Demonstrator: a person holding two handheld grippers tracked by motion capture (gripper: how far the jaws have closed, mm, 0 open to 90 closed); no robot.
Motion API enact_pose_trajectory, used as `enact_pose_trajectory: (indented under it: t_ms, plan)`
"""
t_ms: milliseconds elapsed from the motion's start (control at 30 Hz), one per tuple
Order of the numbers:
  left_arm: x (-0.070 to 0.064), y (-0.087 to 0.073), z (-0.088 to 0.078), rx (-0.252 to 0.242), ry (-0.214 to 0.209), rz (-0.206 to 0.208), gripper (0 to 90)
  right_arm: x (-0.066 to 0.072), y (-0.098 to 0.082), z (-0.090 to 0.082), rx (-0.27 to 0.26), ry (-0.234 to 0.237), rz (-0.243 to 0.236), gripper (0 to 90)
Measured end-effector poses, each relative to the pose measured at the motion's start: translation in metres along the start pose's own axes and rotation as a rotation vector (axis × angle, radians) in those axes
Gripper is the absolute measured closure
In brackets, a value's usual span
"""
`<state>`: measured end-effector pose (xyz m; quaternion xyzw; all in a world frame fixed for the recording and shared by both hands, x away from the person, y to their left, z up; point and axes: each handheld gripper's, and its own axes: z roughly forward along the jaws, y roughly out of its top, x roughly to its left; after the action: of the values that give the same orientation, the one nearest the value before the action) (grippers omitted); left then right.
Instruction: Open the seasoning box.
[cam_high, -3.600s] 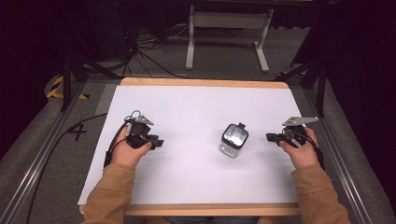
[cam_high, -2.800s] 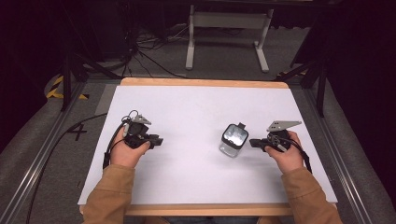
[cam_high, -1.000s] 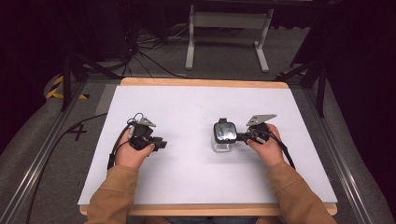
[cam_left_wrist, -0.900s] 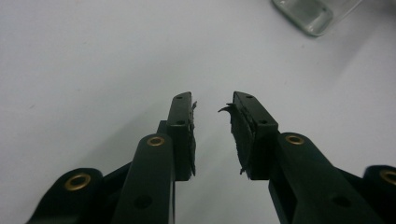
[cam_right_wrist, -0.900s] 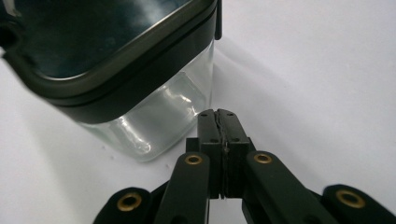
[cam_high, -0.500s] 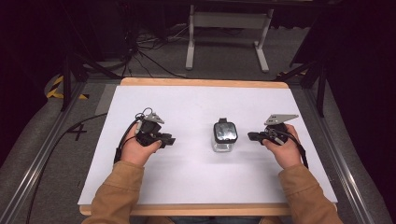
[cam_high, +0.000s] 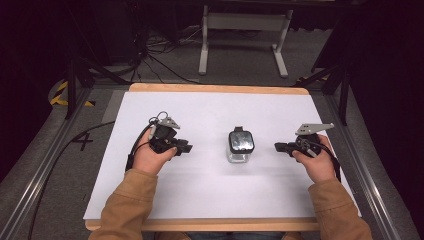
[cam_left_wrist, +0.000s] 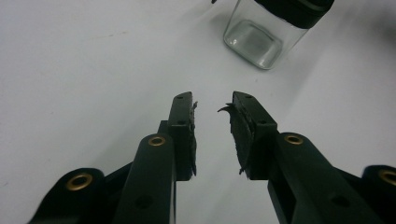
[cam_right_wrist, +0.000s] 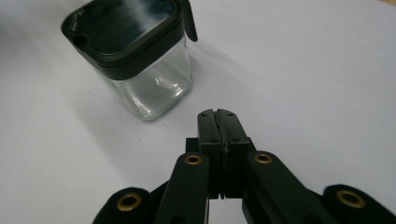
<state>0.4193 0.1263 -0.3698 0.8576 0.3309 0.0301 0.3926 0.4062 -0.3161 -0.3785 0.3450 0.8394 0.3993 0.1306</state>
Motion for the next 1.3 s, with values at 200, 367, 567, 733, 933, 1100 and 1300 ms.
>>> enact_pose_trajectory:
  t_ms: [200,367,567,733,933,1100,1300]
  plan:
    - [-0.004,0.000,-0.003,0.001,-0.005,0.009,69.9,0.003,0.013,-0.003,-0.053,0.072,-0.025,89.7]
    - [-0.006,0.000,-0.005,0.000,-0.008,0.010,69.8,0.006,0.036,0.000,-0.067,0.126,-0.085,89.7]
    - [-0.007,-0.003,-0.007,0.006,-0.005,0.010,69.6,0.008,0.065,0.010,-0.082,0.158,-0.125,89.7]
    - [-0.008,-0.007,-0.009,-0.005,-0.003,-0.002,69.6,0.010,0.079,0.031,-0.089,0.188,-0.126,89.7]
    - [-0.007,-0.012,-0.011,0.003,-0.004,-0.001,69.5,0.007,0.091,0.054,-0.068,0.196,-0.131,89.6]
    - [-0.005,-0.017,-0.014,-0.004,0.004,-0.014,69.2,0.005,0.097,0.069,-0.032,0.196,-0.142,89.6]
    - [-0.004,-0.024,-0.018,-0.003,0.015,-0.029,69.1,0.002,0.099,0.079,-0.018,0.194,-0.151,89.6]
